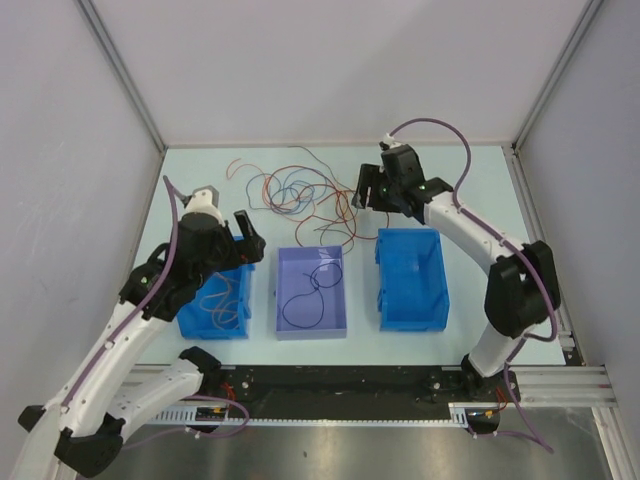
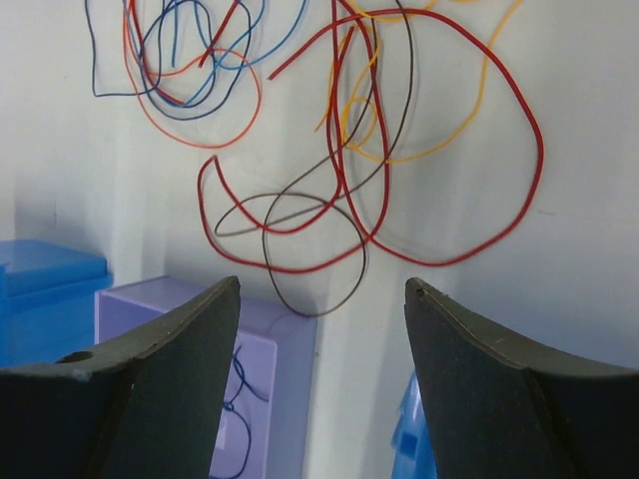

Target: Untangle the cables

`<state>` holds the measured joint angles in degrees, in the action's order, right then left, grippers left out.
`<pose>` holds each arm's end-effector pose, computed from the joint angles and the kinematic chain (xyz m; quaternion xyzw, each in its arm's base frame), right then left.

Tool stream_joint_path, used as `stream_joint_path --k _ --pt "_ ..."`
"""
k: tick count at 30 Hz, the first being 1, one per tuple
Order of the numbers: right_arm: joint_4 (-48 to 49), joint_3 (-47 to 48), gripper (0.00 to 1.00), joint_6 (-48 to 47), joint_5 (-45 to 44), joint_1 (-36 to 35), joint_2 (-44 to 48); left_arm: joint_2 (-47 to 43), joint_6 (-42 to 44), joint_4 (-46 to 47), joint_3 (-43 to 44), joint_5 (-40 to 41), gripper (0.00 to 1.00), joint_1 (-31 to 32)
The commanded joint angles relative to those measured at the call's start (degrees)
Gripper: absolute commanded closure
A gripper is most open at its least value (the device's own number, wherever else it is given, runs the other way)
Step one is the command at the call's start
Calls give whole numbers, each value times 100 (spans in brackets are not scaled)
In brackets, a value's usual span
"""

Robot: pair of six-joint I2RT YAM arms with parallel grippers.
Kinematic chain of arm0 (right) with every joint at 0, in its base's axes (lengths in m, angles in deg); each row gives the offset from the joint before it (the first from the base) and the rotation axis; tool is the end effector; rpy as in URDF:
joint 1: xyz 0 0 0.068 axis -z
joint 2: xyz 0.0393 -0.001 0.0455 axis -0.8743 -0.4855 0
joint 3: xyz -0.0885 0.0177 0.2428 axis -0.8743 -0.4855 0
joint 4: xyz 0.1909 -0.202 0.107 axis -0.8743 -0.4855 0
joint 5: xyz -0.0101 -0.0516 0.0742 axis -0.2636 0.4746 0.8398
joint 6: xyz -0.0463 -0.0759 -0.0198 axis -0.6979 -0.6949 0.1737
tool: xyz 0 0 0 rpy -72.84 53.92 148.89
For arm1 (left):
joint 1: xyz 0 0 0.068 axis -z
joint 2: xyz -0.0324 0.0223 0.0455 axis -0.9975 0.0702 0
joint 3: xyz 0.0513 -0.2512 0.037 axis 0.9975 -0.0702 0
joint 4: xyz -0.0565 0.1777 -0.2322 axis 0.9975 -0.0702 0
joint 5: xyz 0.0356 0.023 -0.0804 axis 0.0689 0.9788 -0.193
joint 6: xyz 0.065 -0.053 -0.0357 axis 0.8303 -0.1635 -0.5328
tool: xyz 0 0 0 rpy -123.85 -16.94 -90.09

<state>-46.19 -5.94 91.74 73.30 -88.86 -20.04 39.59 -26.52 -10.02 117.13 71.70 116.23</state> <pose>0.4031 0.2167 0.2413 -0.0270 0.9031 0.2059 0.3758 0.2218 -0.1055 0.3338 -0.0845 0.8722 -0.1523 0.4571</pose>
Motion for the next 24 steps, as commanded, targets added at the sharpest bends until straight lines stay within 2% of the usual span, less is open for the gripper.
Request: stream_joint_path --k 1,14,20,24 --pt "-139 798 29 -203 -169 -5 -640 -283 473 -285 -364 370 1 24" --pt "-957 2995 28 -467 -626 338 -2477 -485 623 -267 -883 194 2 24" --pt "-1335 4110 28 -563 -960 583 -3329 -924 728 417 -1470 -175 2 24" --pt "-1468 4595 28 -607 -1066 742 -3769 -934 799 506 -1446 17 3 24"
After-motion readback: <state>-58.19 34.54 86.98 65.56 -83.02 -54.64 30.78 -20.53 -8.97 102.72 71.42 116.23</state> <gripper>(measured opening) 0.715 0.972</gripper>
